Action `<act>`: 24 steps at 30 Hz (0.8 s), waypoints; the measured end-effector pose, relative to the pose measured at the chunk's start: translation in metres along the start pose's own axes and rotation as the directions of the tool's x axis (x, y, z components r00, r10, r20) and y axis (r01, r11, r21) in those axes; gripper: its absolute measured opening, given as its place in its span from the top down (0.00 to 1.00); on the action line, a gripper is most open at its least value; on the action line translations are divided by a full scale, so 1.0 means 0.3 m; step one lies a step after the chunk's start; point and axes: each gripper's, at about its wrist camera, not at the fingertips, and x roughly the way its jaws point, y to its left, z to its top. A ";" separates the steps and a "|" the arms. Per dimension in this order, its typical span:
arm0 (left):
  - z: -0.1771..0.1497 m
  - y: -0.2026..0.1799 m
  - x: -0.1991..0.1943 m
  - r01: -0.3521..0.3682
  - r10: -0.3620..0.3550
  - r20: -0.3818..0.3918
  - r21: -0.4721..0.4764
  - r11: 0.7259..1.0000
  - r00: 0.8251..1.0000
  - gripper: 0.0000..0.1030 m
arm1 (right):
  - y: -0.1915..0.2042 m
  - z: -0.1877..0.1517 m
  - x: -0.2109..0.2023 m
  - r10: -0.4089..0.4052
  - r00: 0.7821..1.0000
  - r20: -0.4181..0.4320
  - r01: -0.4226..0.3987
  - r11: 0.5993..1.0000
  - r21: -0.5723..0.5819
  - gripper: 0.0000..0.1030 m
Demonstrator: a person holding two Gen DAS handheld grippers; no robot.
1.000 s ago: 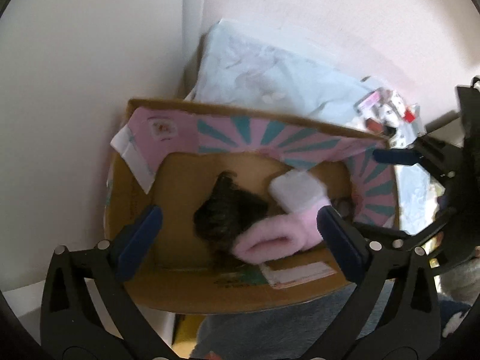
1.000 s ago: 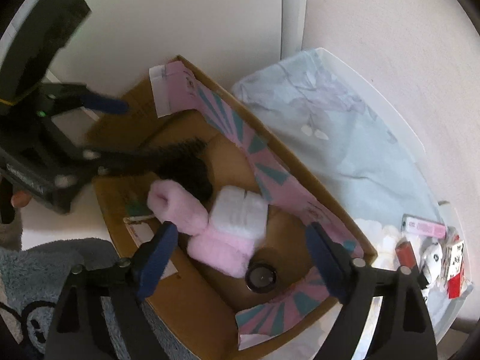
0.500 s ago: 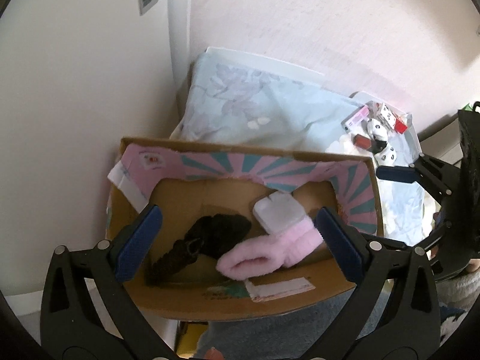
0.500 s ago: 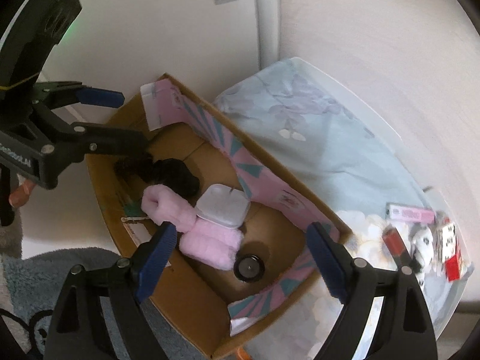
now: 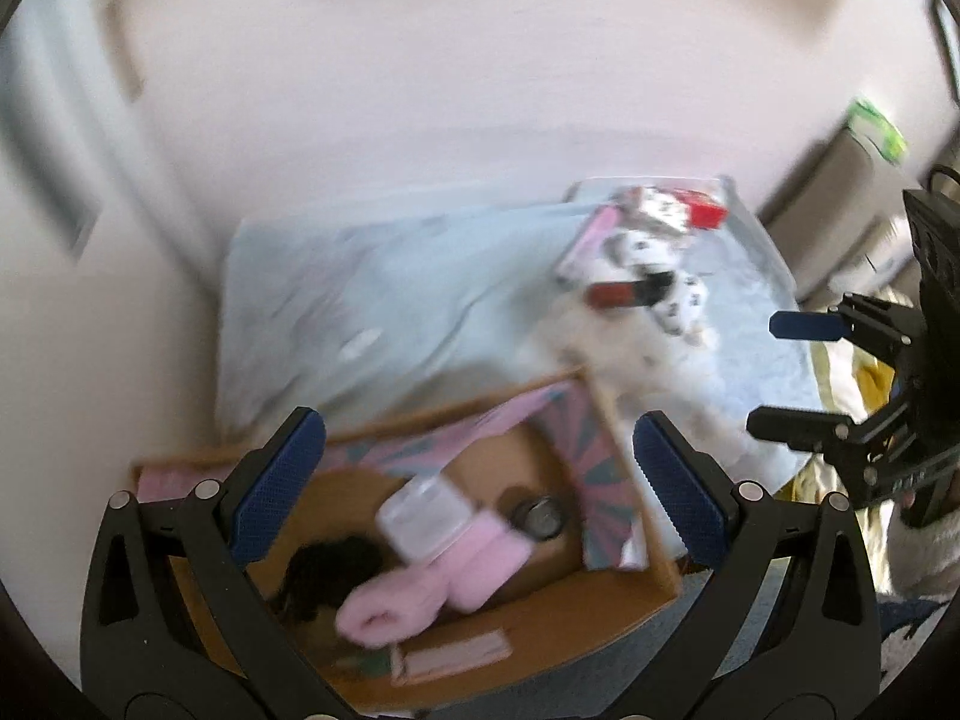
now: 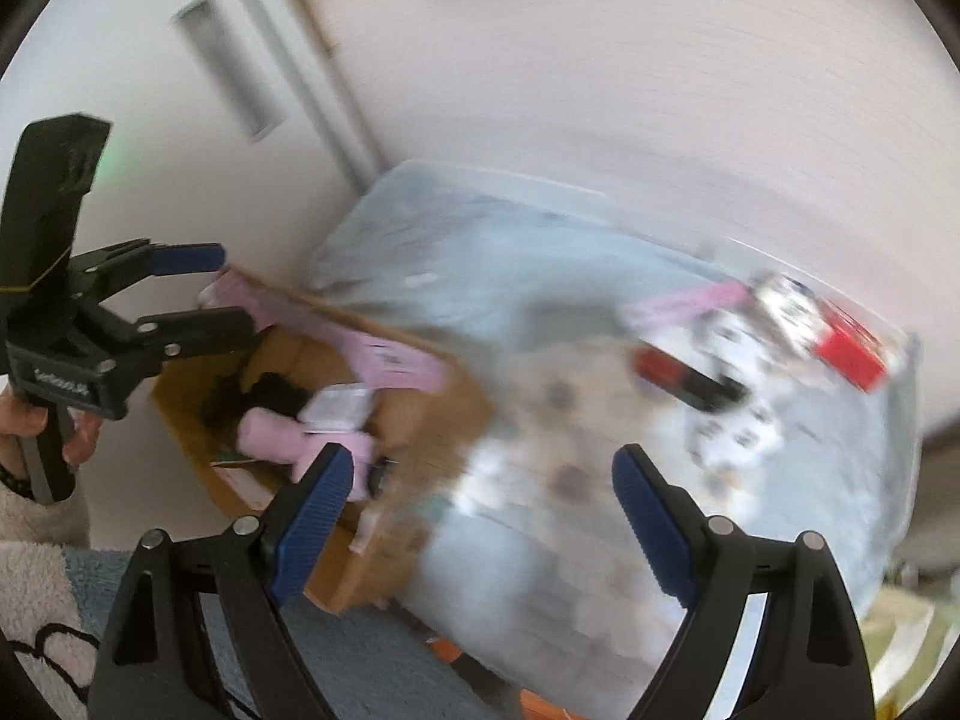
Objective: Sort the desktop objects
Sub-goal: 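Grasp the dark red lipstick with the left gripper while the right grasps a white panda-print sock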
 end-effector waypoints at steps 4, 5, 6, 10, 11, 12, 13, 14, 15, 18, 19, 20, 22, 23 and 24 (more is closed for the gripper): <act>0.089 -0.139 0.046 0.020 -0.023 0.018 0.150 0.989 1.000 0.02 | -0.131 -0.062 -0.057 -0.075 0.997 0.011 0.075 0.996 0.046 0.16; 0.111 -0.169 0.058 0.028 -0.031 0.017 0.183 0.983 0.999 0.02 | -0.158 -0.075 -0.067 -0.087 0.996 0.011 0.087 0.995 0.057 0.16; 0.139 -0.207 0.078 0.038 -0.043 0.015 0.225 0.974 0.999 0.02 | -0.190 -0.087 -0.078 -0.097 0.995 0.011 0.096 0.993 0.069 0.16; 0.228 -0.313 0.157 0.061 -0.066 0.001 0.350 0.935 0.998 0.07 | -0.308 -0.113 -0.105 -0.117 0.993 0.003 0.116 0.988 0.103 0.16; 0.248 -0.344 0.184 0.064 -0.066 -0.008 0.384 0.921 0.998 0.07 | -0.333 -0.116 -0.107 -0.121 0.993 0.001 0.121 0.987 0.105 0.16; 0.268 -0.374 0.224 0.073 -0.068 -0.026 0.420 0.904 0.997 0.08 | -0.358 -0.117 -0.103 -0.125 0.992 -0.004 0.125 0.987 0.104 0.16; 0.281 -0.400 0.261 0.080 -0.067 -0.045 0.449 0.890 0.997 0.09 | -0.382 -0.116 -0.095 -0.126 0.992 -0.012 0.127 0.987 0.099 0.16; 0.289 -0.420 0.296 0.087 -0.064 -0.065 0.474 0.876 0.996 0.12 | -0.401 -0.114 -0.085 -0.125 0.992 -0.020 0.127 0.988 0.094 0.16; 0.296 -0.444 0.341 0.101 -0.062 -0.092 0.502 0.859 0.994 0.14 | -0.422 -0.115 -0.071 -0.119 0.992 -0.030 0.121 0.989 0.089 0.16; 0.296 -0.503 0.490 0.143 -0.044 -0.182 0.574 0.806 0.982 0.27 | -0.475 -0.120 -0.002 -0.092 0.994 -0.060 0.096 0.993 0.075 0.16; 0.293 -0.519 0.547 0.159 -0.035 -0.214 0.595 0.788 0.976 0.30 | -0.493 -0.123 0.027 -0.081 0.994 -0.071 0.085 0.994 0.066 0.16; 0.289 -0.529 0.599 0.170 -0.024 -0.239 0.612 0.773 0.971 0.30 | -0.505 -0.126 0.058 -0.072 0.994 -0.079 0.077 0.995 0.057 0.16; 0.285 -0.533 0.678 0.186 -0.004 -0.278 0.629 0.755 0.961 0.30 | -0.519 -0.128 0.125 -0.063 0.994 -0.086 0.066 0.997 0.037 0.16; 0.285 -0.530 0.724 0.196 0.004 -0.299 0.634 0.748 0.954 0.30 | -0.530 -0.127 0.155 -0.056 0.995 -0.087 0.059 0.998 0.029 0.16; 0.279 -0.520 0.755 0.204 0.007 -0.313 0.636 0.744 0.950 0.30 | -0.541 -0.124 0.187 -0.048 0.995 -0.088 0.050 0.999 0.022 0.16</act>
